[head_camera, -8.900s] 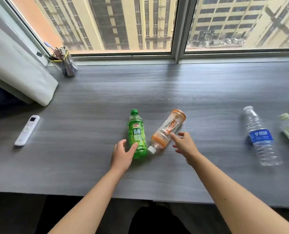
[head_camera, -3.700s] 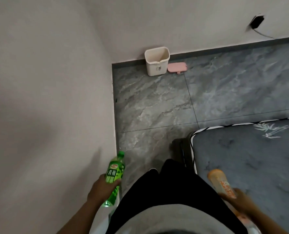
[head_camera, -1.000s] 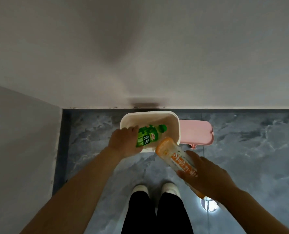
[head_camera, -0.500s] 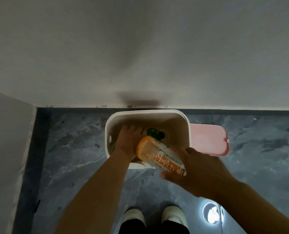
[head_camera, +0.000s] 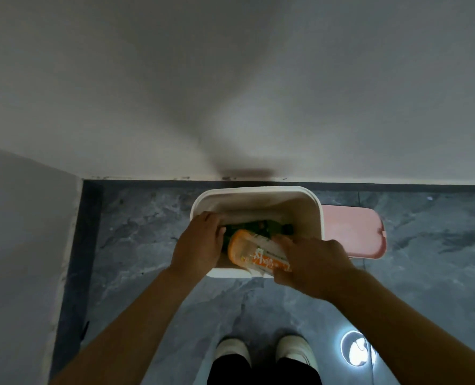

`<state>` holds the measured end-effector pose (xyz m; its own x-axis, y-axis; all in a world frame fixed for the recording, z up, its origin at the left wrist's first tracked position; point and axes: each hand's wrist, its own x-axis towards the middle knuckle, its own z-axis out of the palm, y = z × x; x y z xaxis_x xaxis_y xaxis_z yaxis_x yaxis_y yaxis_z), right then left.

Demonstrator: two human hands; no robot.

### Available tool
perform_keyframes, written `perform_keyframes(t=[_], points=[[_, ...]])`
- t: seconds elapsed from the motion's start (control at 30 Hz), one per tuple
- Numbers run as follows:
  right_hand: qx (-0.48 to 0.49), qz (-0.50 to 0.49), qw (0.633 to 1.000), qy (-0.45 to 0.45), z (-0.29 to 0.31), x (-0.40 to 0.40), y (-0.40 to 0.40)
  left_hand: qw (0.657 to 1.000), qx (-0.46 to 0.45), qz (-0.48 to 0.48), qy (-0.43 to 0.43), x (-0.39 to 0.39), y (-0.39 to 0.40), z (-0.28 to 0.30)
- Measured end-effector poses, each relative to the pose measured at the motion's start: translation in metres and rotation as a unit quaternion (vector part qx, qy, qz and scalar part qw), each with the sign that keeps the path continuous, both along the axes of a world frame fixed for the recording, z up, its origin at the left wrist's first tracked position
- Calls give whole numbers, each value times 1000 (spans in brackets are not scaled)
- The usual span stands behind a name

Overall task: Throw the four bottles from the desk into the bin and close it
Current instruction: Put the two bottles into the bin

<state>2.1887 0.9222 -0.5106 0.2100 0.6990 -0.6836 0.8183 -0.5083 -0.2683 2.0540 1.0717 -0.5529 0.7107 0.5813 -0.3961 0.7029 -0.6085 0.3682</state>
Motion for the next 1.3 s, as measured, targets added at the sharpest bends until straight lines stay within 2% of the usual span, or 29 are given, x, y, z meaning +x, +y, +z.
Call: perform_keyframes(t=[0.2,0.33,0.47,0.73,0.87,1.03,1.13,1.2,1.3], points=[[-4,71,997,-32,-36,-5,38,999,-24,18,-22,-11,-4,0],[-31,44,998,-18,-61,-13,50,999,-28,30,-26,-10,-2,-9],[-12,113,992,-53,-81,-18,52,999,-36,22,-21,-9,-4,-15],[-21,81,996,-37,-77,-23,54,998,-49,31,-40,-8,-7,-16],[46,7,999,-14,-61,-22,48,995,-66,45,-51,-9,-7,-9],[12,-174,981,83,-39,-22,31,990,-84,103,-55,-12,-11,8],[26,-222,968,115,-21,-22,21,985,-101,130,-57,-15,-15,25],[47,-262,953,143,-4,-22,15,980,-109,161,-51,-18,-17,39],[59,-372,906,192,25,-22,4,970,-128,203,-29,-26,-21,62]])
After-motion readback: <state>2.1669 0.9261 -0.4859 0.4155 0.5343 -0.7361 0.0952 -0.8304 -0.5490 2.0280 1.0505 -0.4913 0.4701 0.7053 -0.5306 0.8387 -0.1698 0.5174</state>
